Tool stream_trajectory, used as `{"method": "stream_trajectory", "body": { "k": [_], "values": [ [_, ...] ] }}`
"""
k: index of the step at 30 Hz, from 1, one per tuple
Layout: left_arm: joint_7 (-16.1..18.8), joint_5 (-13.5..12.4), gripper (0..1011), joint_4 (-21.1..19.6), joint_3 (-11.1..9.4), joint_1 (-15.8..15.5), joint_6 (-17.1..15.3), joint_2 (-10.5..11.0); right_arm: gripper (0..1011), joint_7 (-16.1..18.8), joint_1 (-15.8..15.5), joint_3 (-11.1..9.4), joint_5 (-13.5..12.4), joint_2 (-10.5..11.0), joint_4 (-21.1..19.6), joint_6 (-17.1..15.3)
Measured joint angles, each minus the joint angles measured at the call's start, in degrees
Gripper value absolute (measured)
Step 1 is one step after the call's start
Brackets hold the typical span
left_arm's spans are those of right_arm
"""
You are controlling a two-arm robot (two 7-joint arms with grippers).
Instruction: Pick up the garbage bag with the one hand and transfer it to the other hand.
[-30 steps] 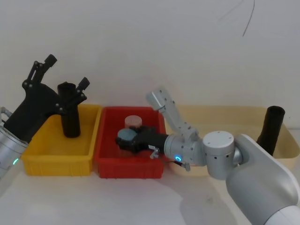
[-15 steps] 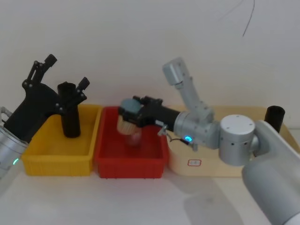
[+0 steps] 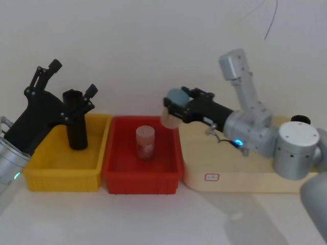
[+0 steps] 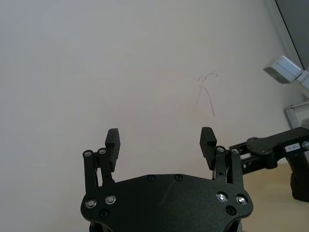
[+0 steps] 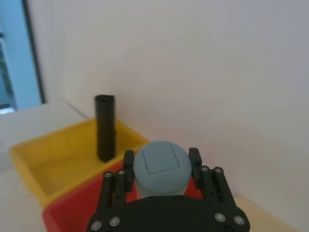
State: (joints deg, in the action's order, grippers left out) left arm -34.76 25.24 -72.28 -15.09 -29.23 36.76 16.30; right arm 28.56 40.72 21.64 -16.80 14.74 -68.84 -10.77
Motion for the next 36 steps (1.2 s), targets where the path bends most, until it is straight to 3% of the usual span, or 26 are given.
{"method": "stream_trajectory", "body": {
  "k": [10,20,23,26,30,33,36],
  "values": [
    [0.0,0.0,1000,0.0,0.0,0.0,0.0,0.0,663,-4.27,-4.09,-2.71,0.21,3.83,-3.38,-2.23],
    [0.0,0.0,1000,0.0,0.0,0.0,0.0,0.0,664,-8.71,-7.93,-5.42,1.01,6.39,-3.58,-4.86],
    [0.0,0.0,1000,0.0,0.0,0.0,0.0,0.0,703,-9.73,-8.84,-6.05,1.17,6.83,-3.29,-5.54],
    [0.0,0.0,1000,0.0,0.0,0.0,0.0,0.0,837,-10.55,-9.64,-6.71,1.29,7.19,-3.13,-5.98],
    [0.0,0.0,1000,0.0,0.0,0.0,0.0,0.0,939,-11.5,-10.57,-7.44,1.44,7.44,-3.1,-6.2],
    [0.0,0.0,1000,0.0,0.0,0.0,0.0,0.0,1001,-12.01,-11.16,-7.96,1.49,7.54,-3.19,-6.16],
    [0.0,0.0,1000,0.0,0.0,0.0,0.0,0.0,1001,-12.37,-11.77,-8.43,1.5,7.58,-3.52,-5.8]
  ]
}}
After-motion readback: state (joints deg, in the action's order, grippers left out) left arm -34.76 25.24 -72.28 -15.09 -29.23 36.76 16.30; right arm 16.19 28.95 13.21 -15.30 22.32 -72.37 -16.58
